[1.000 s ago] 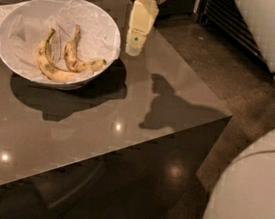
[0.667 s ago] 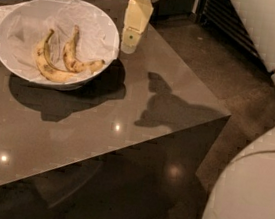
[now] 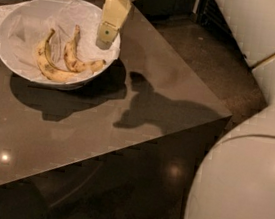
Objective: Pick banana from white bowl
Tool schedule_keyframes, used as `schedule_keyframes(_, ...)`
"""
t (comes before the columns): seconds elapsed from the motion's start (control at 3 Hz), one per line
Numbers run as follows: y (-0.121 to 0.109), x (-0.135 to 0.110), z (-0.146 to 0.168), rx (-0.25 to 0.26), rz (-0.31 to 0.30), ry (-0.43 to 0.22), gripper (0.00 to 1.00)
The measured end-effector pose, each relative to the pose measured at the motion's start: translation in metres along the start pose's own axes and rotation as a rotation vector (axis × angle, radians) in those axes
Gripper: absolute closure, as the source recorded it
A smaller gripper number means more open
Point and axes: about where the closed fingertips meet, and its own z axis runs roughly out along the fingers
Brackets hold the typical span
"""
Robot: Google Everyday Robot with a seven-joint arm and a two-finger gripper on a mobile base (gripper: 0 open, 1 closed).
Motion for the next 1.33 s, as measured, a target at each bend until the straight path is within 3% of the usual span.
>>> schedule_keyframes(0.67, 0.003, -0.043, 0.025, -0.074, -0.008, -0.018, 0.0)
schedule_keyframes(1.0, -0.001, -0.051, 0.029, -0.065, -0.009, -0.045, 0.0)
schedule_keyframes(1.33, -0.006, -0.064, 0.044, -0.081, 0.01, -0.057, 0.18)
